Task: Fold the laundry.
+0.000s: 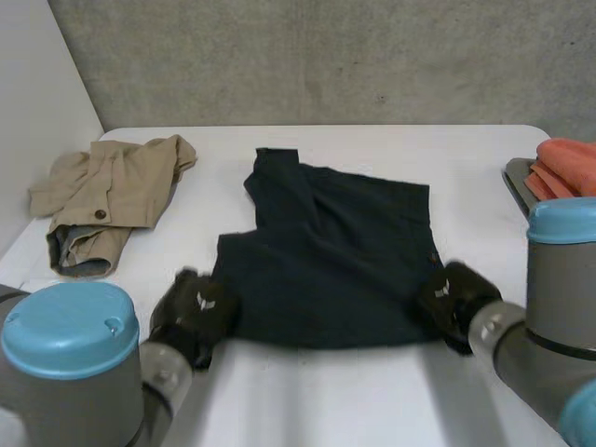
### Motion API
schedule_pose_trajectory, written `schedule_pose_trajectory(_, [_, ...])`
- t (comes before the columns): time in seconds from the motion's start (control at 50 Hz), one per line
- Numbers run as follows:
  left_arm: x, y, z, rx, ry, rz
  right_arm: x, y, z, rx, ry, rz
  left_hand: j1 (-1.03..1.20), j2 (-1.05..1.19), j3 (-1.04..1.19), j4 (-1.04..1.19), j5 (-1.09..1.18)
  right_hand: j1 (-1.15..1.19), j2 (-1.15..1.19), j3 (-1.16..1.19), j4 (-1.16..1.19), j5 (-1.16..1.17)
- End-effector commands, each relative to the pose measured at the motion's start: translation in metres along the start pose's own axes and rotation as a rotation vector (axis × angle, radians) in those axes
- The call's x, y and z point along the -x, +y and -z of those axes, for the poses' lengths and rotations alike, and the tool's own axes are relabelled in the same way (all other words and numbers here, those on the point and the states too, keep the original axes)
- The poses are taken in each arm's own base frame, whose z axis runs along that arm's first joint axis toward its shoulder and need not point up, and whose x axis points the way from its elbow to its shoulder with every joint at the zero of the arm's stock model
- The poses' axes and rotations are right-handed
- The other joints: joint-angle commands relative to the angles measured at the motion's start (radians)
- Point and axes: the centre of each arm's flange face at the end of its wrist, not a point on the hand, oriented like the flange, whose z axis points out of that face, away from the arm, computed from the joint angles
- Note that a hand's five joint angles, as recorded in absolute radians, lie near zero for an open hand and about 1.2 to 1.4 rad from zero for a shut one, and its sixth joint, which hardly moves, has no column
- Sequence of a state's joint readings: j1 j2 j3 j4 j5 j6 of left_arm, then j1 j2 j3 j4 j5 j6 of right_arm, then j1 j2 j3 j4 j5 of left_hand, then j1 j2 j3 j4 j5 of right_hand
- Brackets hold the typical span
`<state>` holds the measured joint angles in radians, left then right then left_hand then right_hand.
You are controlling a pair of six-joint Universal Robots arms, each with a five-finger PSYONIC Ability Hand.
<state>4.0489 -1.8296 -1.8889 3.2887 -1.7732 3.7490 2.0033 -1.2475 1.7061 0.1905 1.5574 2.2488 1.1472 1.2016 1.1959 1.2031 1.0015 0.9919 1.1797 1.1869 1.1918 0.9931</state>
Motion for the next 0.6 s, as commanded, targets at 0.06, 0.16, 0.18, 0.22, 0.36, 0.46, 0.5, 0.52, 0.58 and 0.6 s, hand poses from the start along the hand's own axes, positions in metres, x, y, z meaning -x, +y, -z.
schedule_pose_trajectory(0.06, [-0.012, 0.009, 0.034, 0.138, 0.117, -0.058, 0.009, 0.018, 0.02, 0.098, -0.104, 0.025, 0.186, 0.131, 0.137, 0.13, 0.157, 0.404, 0.217, 0.209, 0.204, 0.229])
schedule_pose_trajectory(0.16, [0.001, -0.007, 0.017, 0.016, 0.012, -0.009, 0.004, 0.013, 0.011, 0.034, -0.041, 0.007, -0.386, -0.441, -0.435, -0.442, -0.415, 0.404, 0.217, 0.209, 0.204, 0.229])
schedule_pose_trajectory(0.18, [0.002, -0.007, 0.014, 0.005, -0.001, -0.003, 0.002, 0.011, 0.008, 0.007, -0.017, -0.007, -0.483, -0.538, -0.532, -0.539, -0.512, 0.404, 0.217, 0.209, 0.204, 0.229])
schedule_pose_trajectory(0.22, [0.006, -0.008, 0.01, -0.011, -0.023, 0.007, 0.001, 0.01, 0.005, -0.01, -0.003, -0.023, -0.622, -0.676, -0.671, -0.678, -0.651, 0.404, 0.217, 0.209, 0.204, 0.229])
schedule_pose_trajectory(0.36, [0.011, -0.01, 0.009, -0.029, -0.049, 0.018, 0.0, 0.007, 0.001, -0.044, 0.02, -0.092, -0.784, -0.838, -0.833, -0.84, -0.813, 0.404, 0.217, 0.209, 0.204, 0.229])
schedule_pose_trajectory(0.46, [0.02, -0.021, 0.017, -0.075, -0.079, 0.031, 0.002, 0.007, 0.001, -0.046, 0.016, -0.097, -0.79, -0.844, -0.839, -0.846, -0.819, 0.404, 0.217, 0.209, 0.204, 0.229])
schedule_pose_trajectory(0.5, [0.024, -0.025, 0.019, -0.093, -0.095, 0.036, 0.003, 0.007, 0.001, -0.047, 0.017, -0.098, -0.79, -0.844, -0.839, -0.846, -0.819, 0.404, 0.217, 0.209, 0.204, 0.229])
schedule_pose_trajectory(0.52, [0.025, -0.027, 0.02, -0.101, -0.101, 0.038, 0.002, 0.007, 0.0, -0.048, 0.018, -0.098, -0.787, -0.841, -0.836, -0.843, -0.816, 0.404, 0.217, 0.209, 0.204, 0.229])
schedule_pose_trajectory(0.58, [0.028, -0.031, 0.021, -0.116, -0.109, 0.043, 0.003, 0.007, 0.0, -0.05, 0.02, -0.1, -0.778, -0.832, -0.827, -0.834, -0.807, 0.404, 0.217, 0.209, 0.204, 0.229])
schedule_pose_trajectory(0.6, [0.029, -0.031, 0.021, -0.115, -0.11, 0.043, 0.003, 0.008, 0.0, -0.049, 0.021, -0.1, -0.781, -0.835, -0.83, -0.837, -0.81, 0.404, 0.217, 0.209, 0.204, 0.229])
